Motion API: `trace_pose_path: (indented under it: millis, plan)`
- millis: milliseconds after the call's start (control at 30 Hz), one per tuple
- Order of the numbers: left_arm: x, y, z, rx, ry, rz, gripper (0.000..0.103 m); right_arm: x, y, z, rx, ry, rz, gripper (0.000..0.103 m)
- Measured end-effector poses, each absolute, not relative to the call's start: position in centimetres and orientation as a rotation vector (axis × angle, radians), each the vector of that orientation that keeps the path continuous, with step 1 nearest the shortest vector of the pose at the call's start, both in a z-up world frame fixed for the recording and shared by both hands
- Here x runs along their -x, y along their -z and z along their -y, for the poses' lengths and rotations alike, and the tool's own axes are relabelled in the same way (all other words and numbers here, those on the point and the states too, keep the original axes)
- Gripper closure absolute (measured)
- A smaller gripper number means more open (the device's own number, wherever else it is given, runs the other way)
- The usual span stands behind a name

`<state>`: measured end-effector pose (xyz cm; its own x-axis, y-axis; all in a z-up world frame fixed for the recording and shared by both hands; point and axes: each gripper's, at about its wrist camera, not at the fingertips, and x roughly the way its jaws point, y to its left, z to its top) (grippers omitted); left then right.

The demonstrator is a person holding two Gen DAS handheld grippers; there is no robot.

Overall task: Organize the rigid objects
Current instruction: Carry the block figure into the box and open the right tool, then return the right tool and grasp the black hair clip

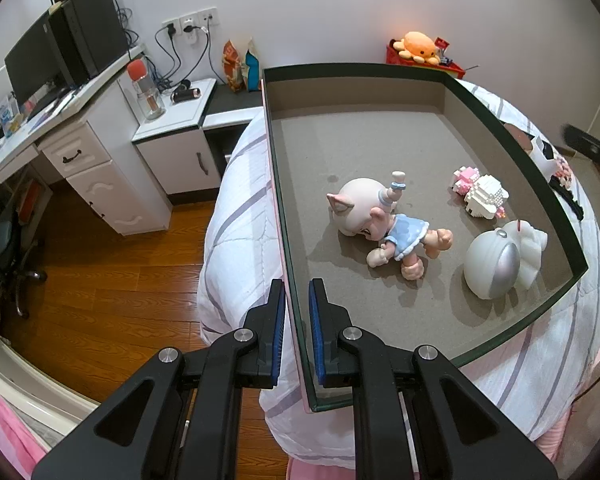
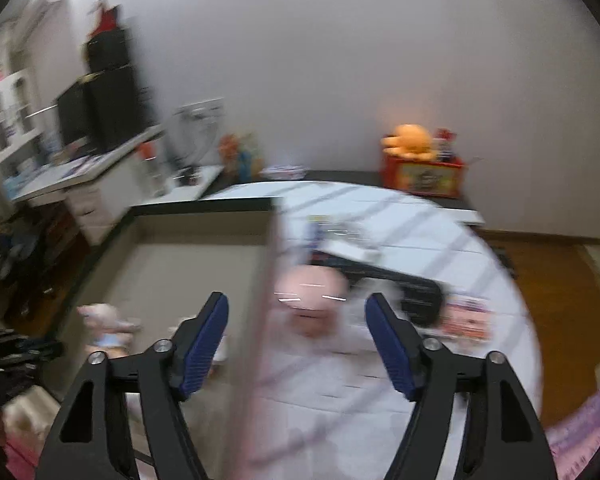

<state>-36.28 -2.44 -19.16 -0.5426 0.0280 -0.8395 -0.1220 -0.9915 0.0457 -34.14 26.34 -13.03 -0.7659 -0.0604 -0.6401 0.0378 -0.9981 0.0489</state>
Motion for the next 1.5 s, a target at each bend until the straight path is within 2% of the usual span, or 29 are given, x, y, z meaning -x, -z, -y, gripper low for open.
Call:
trace_pose_path:
  millis: [233,400,467,500,533,633,667,833,867,900,933,1067,1100,1133,1167,1333,1500]
  plan:
    - [36.2,19.2,2.5,1.461,-2.689,-0.143,0.091,33.6,18.0,-34.1,-1.361,3.049,-0.041,0.027]
    - [36.4,19.2,2.2,1.469,-2.691,-0.152,0.091,34.3,20.2,-35.4,-1.395,2.987,-0.019,0.027]
    - [36.4,19.2,2.2,1.47,-2.692,-0.15,0.091,34.9,20.9,-35.3,-1.405,2.963,-0.037,0.031]
    - [36.3,19.1,2.3,1.47,-2.691,-0.148,0.091,34.9,21.4,-35.3,-1.408,2.945,-0.032,0.039]
    - [36.3,19.1,2.3,1.473,-2.691,-0.145,0.091,34.9,21.5,-35.2,-1.4,2.931,-0.017,0.056]
    - [36.4,19.2,2.2,1.475,-2.691,-0.148,0.091,34.9,21.4,-34.5,-1.393,2.872,0.015,0.08]
    - [36.3,19.2,2.2,1.475,-2.691,-0.148,0.091,34.8,21.3,-34.5,-1.405,2.861,0.009,0.082]
    - [36.3,19.2,2.3,1.474,-2.688,-0.148,0.091,34.1,20.8,-33.5,-1.444,2.816,0.008,0.081]
    - [36.3,19.2,2.3,1.474,-2.689,-0.148,0.091,34.2,20.8,-33.5,-1.438,2.834,-0.008,0.076]
    - [36.3,19.2,2.3,1.475,-2.689,-0.147,0.091,34.4,21.0,-33.6,-1.452,2.851,-0.022,0.063]
    - [36.3,19.2,2.3,1.474,-2.688,-0.148,0.091,34.7,21.0,-33.6,-1.461,2.87,-0.034,0.057]
    - [36.3,19.2,2.4,1.476,-2.686,-0.15,0.091,35.8,21.4,-33.9,-1.436,2.862,-0.015,0.057]
    - [36.3,19.2,2.4,1.477,-2.685,-0.146,0.091,35.8,21.4,-33.8,-1.425,2.86,-0.016,0.063]
    - [36.3,19.2,2.4,1.478,-2.685,-0.142,0.091,35.9,21.4,-33.9,-1.419,2.852,-0.007,0.08]
    - [36.3,19.2,2.5,1.478,-2.685,-0.14,0.091,35.9,21.3,-34.0,-1.414,2.84,0.022,0.084]
    - [36.3,19.2,2.5,1.477,-2.682,-0.14,0.091,34.6,20.4,-34.0,-1.392,2.867,0.076,0.085]
    - [36.3,19.2,2.4,1.477,-2.684,-0.149,0.091,32.7,17.1,-33.1,-1.26,2.921,0.093,0.086]
